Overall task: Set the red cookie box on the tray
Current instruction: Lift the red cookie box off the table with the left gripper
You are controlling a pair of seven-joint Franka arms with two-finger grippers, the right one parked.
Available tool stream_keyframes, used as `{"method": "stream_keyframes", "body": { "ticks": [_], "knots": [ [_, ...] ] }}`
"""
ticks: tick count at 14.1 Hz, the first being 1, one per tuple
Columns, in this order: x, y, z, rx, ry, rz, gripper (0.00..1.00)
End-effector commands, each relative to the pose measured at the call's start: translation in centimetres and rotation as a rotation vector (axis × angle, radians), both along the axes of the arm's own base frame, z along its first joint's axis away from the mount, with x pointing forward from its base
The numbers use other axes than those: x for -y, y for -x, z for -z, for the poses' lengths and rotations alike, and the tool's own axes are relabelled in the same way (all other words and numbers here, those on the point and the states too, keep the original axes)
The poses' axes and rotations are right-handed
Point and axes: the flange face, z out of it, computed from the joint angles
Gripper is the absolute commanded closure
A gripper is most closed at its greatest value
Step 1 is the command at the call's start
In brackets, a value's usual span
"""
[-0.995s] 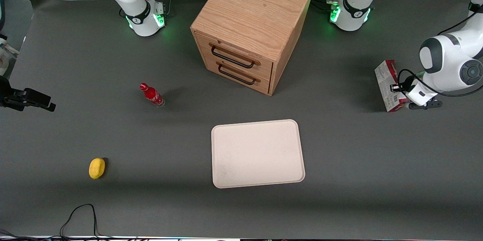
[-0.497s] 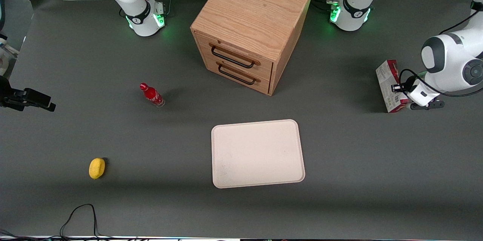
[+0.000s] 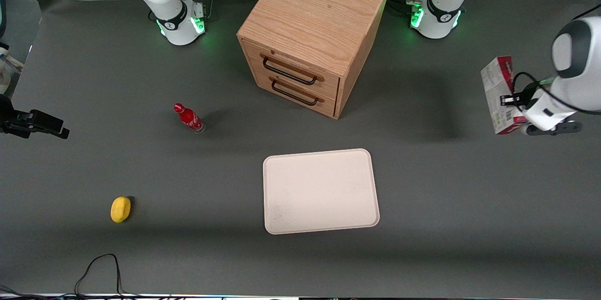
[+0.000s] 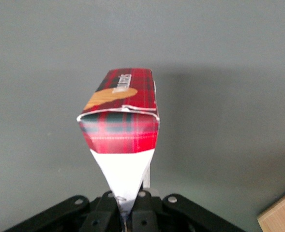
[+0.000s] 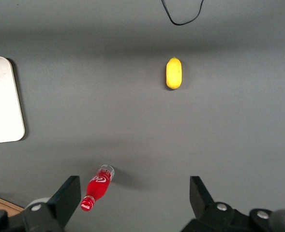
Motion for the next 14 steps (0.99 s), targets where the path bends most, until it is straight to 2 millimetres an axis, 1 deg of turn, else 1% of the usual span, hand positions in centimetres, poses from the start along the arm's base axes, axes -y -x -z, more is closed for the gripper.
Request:
{"method": "stream_keyframes", "body": {
  "ticks": [1, 2, 4, 5, 7, 8, 11, 12, 13, 14],
  "knots": [
    [0.5, -1.3, -7.4, 0.007, -0.021, -0.008, 1.00],
    [1.1, -1.7, -9.4, 0.009, -0.016, 0.000, 1.00],
    [1.4, -2.4, -12.5, 0.024, -0.013, 0.010, 1.00],
    [1.3, -3.0, -12.8, 0.028, -0.008, 0.008, 1.00],
    [1.4, -3.3, -13.1, 0.031, -0.001, 0.010, 1.00],
    [1.8, -3.5, -13.3, 0.036, -0.002, 0.010, 1.00],
    [5.0, -5.3, -13.1, 0.043, 0.033, 0.054, 1.00],
    [6.0, -6.3, -12.5, 0.032, 0.056, 0.070, 1.00],
    [6.1, -7.8, -11.8, 0.019, 0.073, 0.042, 1.00],
    [7.2, -9.3, -11.5, 0.013, 0.077, 0.017, 1.00]
  ]
}}
